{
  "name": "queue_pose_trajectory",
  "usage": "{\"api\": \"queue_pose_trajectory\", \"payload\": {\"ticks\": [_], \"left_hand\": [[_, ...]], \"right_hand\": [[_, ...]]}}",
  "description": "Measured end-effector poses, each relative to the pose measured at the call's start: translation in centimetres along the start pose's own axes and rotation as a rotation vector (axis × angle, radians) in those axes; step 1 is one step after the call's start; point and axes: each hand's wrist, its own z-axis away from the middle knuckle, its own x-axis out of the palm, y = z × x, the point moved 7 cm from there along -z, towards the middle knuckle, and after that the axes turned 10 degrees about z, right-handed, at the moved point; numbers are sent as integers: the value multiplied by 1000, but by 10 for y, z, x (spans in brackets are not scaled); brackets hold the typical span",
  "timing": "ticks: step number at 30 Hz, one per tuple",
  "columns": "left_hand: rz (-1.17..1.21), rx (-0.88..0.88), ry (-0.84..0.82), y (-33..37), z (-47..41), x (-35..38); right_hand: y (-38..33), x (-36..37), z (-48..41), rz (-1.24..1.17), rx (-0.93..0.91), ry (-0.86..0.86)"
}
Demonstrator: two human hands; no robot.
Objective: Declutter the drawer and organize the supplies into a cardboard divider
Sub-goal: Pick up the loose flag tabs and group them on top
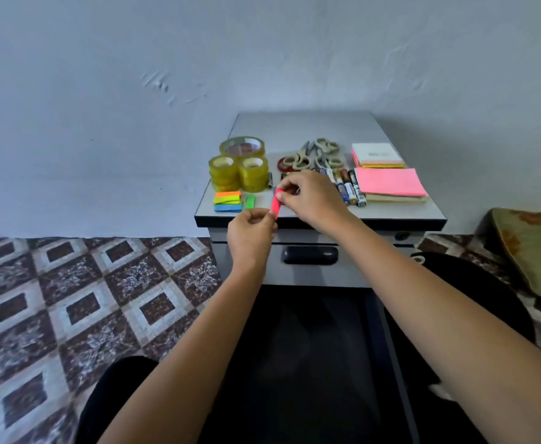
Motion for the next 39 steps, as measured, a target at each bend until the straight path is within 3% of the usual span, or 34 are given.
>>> {"api": "queue_pose_trajectory", "payload": {"ticks": [5,18,27,30,33,39], "left_hand": [[-15,-2,91,-1,-9,-8],[-55,22,55,-2,-6,-18],[-118,68,4,-3,19,-32],[-247,72,-134,-21,34,-37],[-467,-15,-384,-58,54,-38],[-981,-246,-1038,-145,116,-45]], "right_hand": [[-12,18,-20,103,-54,-37],[-20,36,-38,233,-68,-58],[-21,2,-14,19,-51,67],[-12,-11,23,-18,-59,77],[5,0,74,-4,-55,-43],[58,82,194,49,27,-641]]}}
